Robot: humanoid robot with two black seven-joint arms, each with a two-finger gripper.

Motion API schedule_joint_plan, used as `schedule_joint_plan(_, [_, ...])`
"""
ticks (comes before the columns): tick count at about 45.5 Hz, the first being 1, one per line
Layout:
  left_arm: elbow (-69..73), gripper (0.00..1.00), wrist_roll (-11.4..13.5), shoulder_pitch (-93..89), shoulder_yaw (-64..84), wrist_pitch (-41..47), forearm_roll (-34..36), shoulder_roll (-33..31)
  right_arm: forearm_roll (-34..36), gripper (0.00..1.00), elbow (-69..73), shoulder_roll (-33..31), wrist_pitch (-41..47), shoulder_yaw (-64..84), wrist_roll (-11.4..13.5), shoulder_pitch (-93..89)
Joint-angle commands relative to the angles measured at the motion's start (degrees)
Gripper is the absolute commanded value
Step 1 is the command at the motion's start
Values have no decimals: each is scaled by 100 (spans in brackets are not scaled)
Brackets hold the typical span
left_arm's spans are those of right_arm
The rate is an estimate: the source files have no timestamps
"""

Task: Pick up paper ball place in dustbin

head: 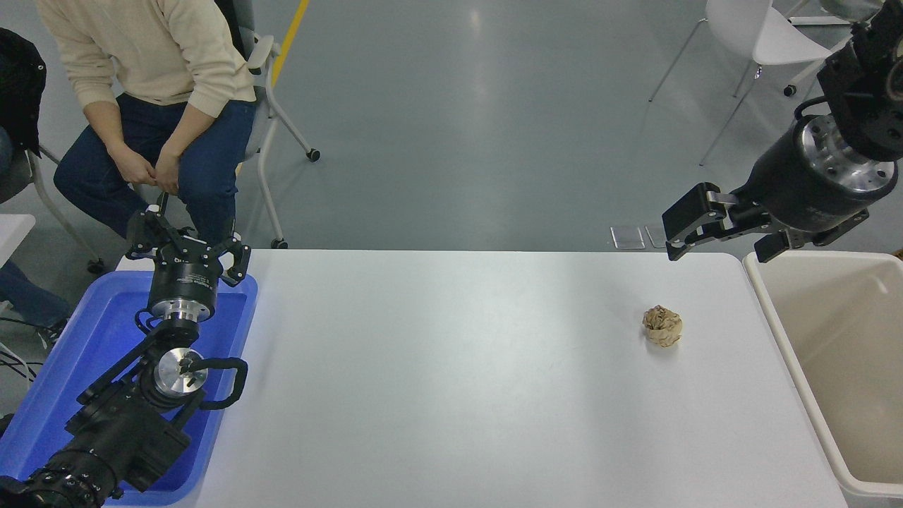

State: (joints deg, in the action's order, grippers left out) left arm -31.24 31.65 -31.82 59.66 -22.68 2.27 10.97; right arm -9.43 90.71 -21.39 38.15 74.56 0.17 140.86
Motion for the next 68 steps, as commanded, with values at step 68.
schedule_joint_plan(68, [3, 99, 8, 1, -16, 0, -8, 20, -199, 100, 342, -181, -9, -856, 0, -472])
